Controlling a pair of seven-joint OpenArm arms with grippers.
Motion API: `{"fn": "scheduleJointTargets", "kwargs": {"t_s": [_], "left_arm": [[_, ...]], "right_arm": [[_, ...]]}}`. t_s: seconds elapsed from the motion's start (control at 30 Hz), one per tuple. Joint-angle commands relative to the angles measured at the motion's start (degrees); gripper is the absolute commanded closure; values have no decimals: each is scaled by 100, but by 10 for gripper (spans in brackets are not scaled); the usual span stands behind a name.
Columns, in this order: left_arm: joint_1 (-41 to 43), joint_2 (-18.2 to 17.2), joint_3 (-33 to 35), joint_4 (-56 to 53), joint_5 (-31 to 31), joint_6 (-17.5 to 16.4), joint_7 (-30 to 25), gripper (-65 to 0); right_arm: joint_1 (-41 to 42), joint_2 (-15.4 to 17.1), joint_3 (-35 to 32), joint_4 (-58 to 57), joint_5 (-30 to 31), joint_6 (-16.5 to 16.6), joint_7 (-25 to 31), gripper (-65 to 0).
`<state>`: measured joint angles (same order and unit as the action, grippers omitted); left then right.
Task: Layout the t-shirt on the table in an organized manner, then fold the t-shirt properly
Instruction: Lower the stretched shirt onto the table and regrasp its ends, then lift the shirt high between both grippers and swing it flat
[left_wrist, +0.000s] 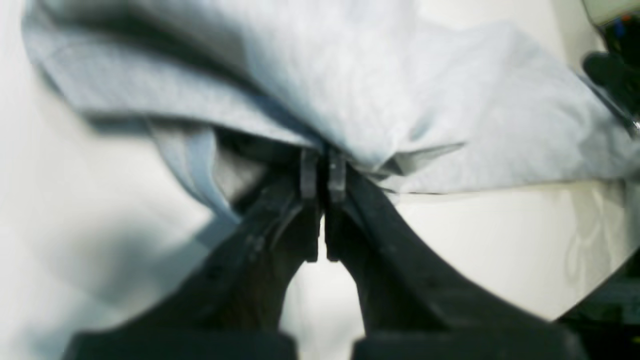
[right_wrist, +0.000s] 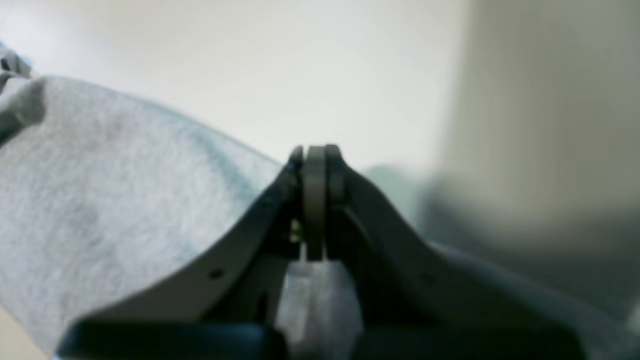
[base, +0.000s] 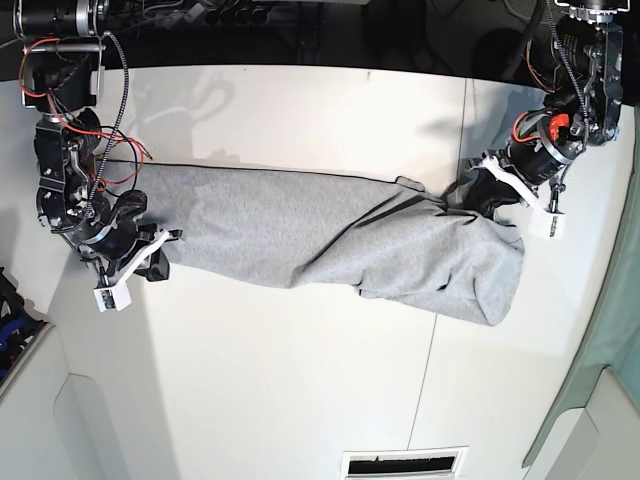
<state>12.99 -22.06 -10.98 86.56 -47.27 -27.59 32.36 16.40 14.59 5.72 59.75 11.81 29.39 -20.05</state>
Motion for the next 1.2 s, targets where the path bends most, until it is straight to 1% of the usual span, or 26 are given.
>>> {"fn": "scheduleJointTargets", "kwargs": {"t_s": [0.0, 0.1, 0.2, 0.3, 0.37, 0.47, 0.57, 0.63, 0.7, 0.73, 0.77, 0.8, 0.87, 0.97, 1.13, 1.17], "left_arm": [[-76, -295, -181, 227, -168, -70, -164, 0], [-74, -796, -485, 667, -188, -72, 83, 0], [-76, -1274, -787, 1150, -448, -72, 350, 0], [-76, -1718, -1005, 1567, -590, -70, 391, 0], [-76, -1961, -1121, 1784, -588, -68, 391, 0], [-76, -2179, -1298, 2046, -590, 0, 391, 0], [-74, -2168, -1344, 2177, -592, -4, 393, 0], [-52, -2087, -1331, 2177, -592, -4, 439, 0], [-37, -1943, -1331, 2175, -592, -4, 603, 0], [-28, -1869, -1331, 2175, -592, -7, 702, 0], [-24, -1786, -1331, 2175, -592, -7, 787, 0], [-7, -1722, -1331, 2175, -592, -4, 852, 0], [70, -1646, -1331, 2175, -612, -9, 863, 0], [175, -1534, -1331, 2175, -612, -9, 863, 0], [260, -1381, -1331, 2175, -610, -11, 872, 0], [260, -1353, -1331, 2173, -610, -11, 887, 0]], "right_arm": [[170, 96, 85, 164, -17, 39, 140, 0], [232, 278, 376, 278, -68, 39, 144, 0], [330, 562, 737, 387, 236, 44, 140, 0], [428, 822, 1056, 516, 420, 44, 92, 0], [487, 966, 1207, 573, 544, 46, -24, 0], [496, 1141, 1281, 579, 1043, 48, -407, 0], [463, 1104, 1279, 575, 1410, 66, -1003, 0], [367, 1045, 1279, 570, 1650, 66, -1222, -12], [186, 979, 1279, 570, 1679, 66, -1233, -212], [85, 922, 1281, 566, 1665, 59, -1231, -297], [-28, 863, 1274, 564, 1665, 63, -1228, -359], [-129, 793, 1255, 560, 1663, 70, -1228, -387], [-306, 664, 1156, 549, 1604, 151, -1217, -388], [-483, 509, 901, 487, 1440, 146, -975, -388], [-501, 428, 507, 267, 1139, 57, -586, -383], [-503, 428, 466, 264, 1082, 42, -527, -350]]}}
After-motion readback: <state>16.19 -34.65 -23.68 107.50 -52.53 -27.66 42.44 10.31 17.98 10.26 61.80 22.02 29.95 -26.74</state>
